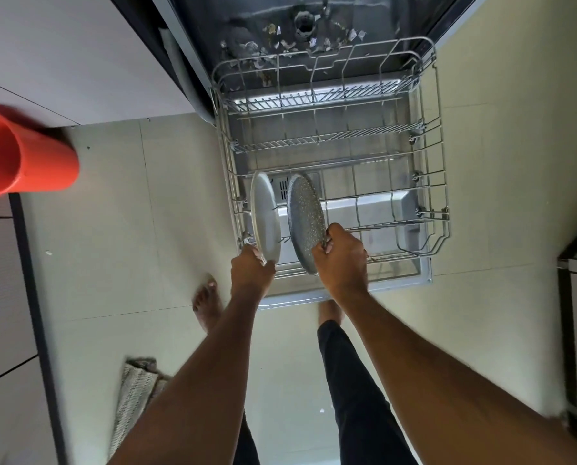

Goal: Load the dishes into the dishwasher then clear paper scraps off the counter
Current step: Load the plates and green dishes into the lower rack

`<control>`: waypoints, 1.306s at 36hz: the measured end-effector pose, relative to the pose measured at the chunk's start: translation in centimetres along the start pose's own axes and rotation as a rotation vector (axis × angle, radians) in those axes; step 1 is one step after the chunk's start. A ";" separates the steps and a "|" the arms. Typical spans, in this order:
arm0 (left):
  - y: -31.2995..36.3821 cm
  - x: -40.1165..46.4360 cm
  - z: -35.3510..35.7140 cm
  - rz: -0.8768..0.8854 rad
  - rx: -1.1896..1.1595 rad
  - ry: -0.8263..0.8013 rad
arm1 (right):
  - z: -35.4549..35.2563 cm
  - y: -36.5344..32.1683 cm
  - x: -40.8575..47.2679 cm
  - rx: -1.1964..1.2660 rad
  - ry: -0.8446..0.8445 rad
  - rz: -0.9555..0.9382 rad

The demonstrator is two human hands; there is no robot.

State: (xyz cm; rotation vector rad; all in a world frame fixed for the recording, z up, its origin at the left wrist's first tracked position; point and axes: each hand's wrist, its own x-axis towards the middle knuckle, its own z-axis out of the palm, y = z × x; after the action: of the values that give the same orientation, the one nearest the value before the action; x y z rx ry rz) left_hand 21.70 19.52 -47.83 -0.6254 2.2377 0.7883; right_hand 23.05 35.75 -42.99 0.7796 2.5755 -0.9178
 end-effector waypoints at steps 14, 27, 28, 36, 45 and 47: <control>-0.8 0.4 -2.4 0.153 -0.079 -0.067 | 4.0 -5.0 0.4 -0.135 -0.220 -0.100; -1.4 2.2 -5.2 0.230 0.001 -0.150 | 5.5 -4.0 1.5 -0.193 -0.455 0.041; -1.2 2.2 -5.3 0.225 -0.003 -0.147 | 5.3 -3.7 1.4 -0.229 -0.478 0.050; -0.3 2.1 -6.5 0.242 -0.033 -0.120 | 3.7 -3.3 1.7 -0.246 -0.381 0.016; 1.5 0.4 -11.8 0.284 -0.150 -0.009 | 0.4 -9.1 2.2 -0.218 -0.202 -0.149; 1.7 -0.1 -14.4 0.323 -0.150 0.045 | -0.4 -11.7 1.9 -0.199 -0.190 -0.218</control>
State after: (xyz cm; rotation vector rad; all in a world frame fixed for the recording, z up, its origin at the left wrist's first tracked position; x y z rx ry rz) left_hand 14.44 10.94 -38.69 -0.3544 2.3686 1.1200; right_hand 14.70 29.16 -37.82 0.3448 2.5648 -0.7378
